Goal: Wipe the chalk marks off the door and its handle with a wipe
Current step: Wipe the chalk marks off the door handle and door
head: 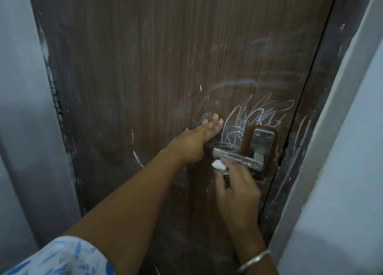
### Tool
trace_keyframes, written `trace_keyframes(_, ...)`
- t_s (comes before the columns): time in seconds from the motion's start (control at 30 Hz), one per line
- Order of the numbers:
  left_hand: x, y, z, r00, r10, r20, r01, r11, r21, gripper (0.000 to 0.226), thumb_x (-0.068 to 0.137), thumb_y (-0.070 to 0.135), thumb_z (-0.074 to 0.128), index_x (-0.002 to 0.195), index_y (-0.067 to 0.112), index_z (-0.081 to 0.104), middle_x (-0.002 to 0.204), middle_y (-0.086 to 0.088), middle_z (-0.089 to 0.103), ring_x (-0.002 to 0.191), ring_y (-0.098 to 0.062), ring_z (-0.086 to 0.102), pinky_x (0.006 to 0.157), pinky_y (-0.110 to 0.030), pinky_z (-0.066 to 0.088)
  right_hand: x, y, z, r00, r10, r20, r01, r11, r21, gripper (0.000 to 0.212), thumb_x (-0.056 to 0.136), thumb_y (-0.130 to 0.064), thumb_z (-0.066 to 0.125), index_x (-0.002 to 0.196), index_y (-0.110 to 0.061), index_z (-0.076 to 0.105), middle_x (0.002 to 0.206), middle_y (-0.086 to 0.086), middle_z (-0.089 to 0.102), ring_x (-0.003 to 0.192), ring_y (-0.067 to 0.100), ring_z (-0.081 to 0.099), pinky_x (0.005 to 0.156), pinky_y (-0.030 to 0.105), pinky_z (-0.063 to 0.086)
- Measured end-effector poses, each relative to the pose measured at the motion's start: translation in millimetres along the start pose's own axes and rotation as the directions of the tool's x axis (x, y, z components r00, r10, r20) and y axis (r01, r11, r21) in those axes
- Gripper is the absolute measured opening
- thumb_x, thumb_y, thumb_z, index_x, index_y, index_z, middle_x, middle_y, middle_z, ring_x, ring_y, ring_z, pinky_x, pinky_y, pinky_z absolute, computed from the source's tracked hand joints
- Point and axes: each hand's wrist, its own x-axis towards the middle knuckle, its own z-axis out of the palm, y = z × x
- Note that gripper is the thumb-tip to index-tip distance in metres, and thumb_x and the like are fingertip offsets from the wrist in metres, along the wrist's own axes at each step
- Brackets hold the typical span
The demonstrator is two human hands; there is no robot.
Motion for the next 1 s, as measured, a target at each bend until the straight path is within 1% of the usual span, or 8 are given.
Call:
trace_keyframes(0.07,0.3,-1.1,1.0,1.0,0.005,-0.002,-0.005,1.0,0.001,0.098,0.079,-0.018,0.045,0.148,0.034,-0.003,0.156,0.014,-0.014,0.144,-0.009,-0.011,0.116,-0.049,0.001,0.8,1.3,14.7,0.997,-0.062,-0.051,0.058,0.996,-0.062,0.014,0.082,-0.006,0.062,0.094,-0.003,0.069,0.081,0.01,0.068,0.072,0.023,0.065,0.068,0.034,0.055)
trace_keyframes(0.1,0.6,-2.0,1.4,1.0,0.007,0.0,-0.007,1.0,-0.001,0.098,0.079,-0.018,0.044,0.148,0.034,-0.003,0.156,0.014,-0.014,0.144,-0.009,-0.011,0.116,-0.049,0.001,2.0,0.6,19.9,0.994,-0.083,-0.078,0.076,0.994,-0.083,0.013,0.085,-0.007,0.059,0.092,-0.003,0.069,0.077,0.01,0.067,0.068,0.024,0.064,0.065,0.035,0.056)
trace_keyframes(0.33,0.8,-4.4,1.3,1.0,0.016,0.002,-0.016,1.0,-0.006,0.098,0.079,-0.019,0.042,0.148,0.033,-0.003,0.157,0.013,-0.014,0.144,-0.009,-0.01,0.116,-0.049,0.0,11.5,-4.8,36.2,0.982,-0.085,-0.169,0.058,0.985,-0.162,0.014,0.089,-0.006,0.059,0.079,-0.003,0.069,0.063,0.006,0.055,0.054,0.019,0.051,0.054,0.028,0.046)
trace_keyframes(0.47,0.0,-2.1,-0.2,1.0,0.008,0.011,-0.008,1.0,-0.004,0.1,0.076,-0.019,0.043,0.148,0.034,-0.003,0.156,0.014,-0.015,0.144,-0.009,-0.01,0.116,-0.048,0.001,2.3,-3.1,36.4,0.987,-0.058,-0.149,0.034,0.987,-0.159,0.01,0.087,-0.004,0.062,0.081,-0.002,0.069,0.062,0.006,0.053,0.051,0.017,0.049,0.049,0.028,0.047)
trace_keyframes(0.57,-0.2,-2.2,-0.3,1.0,0.011,0.013,-0.01,1.0,-0.011,0.099,0.077,-0.019,0.042,0.148,0.032,-0.003,0.157,0.012,-0.015,0.144,-0.01,-0.011,0.116,-0.05,0.001,7.2,-5.6,34.7,0.986,-0.064,-0.151,0.039,0.987,-0.157,0.008,0.086,-0.004,0.063,0.083,-0.001,0.07,0.064,0.006,0.055,0.053,0.015,0.049,0.052,0.024,0.047)
trace_keyframes(0.77,0.6,-4.0,2.1,1.0,0.015,0.01,-0.015,1.0,-0.012,0.096,0.08,-0.017,0.043,0.148,0.031,-0.004,0.157,0.012,-0.015,0.145,-0.011,-0.01,0.116,-0.051,0.001,19.2,-8.7,37.2,0.99,-0.014,-0.138,0.0,0.994,-0.106,0.016,0.089,-0.007,0.056,0.09,0.0,0.071,0.064,0.007,0.051,0.051,0.017,0.047,0.049,0.026,0.043)
trace_keyframes(0.9,0.7,-2.3,1.2,1.0,0.006,0.017,-0.006,1.0,0.007,0.096,0.081,-0.015,0.046,0.148,0.033,-0.005,0.156,0.013,-0.016,0.144,-0.01,-0.011,0.116,-0.05,0.001,12.2,-12.6,31.5,0.998,0.003,-0.065,-0.013,0.988,-0.154,0.024,0.085,-0.012,0.05,0.083,-0.003,0.072,0.063,0.006,0.052,0.049,0.016,0.047,0.048,0.019,0.041)
trace_keyframes(1.0,0.0,0.5,-0.5,1.0,-0.004,0.023,0.004,1.0,0.017,0.096,0.08,-0.016,0.042,0.148,0.032,-0.004,0.156,0.013,-0.017,0.145,-0.01,-0.011,0.115,-0.05,0.001,15.7,-11.8,26.2,0.995,0.041,-0.09,-0.053,0.989,-0.136,0.015,0.082,-0.008,0.058,0.079,-0.002,0.071,0.063,0.006,0.052,0.048,0.017,0.047,0.047,0.02,0.041)
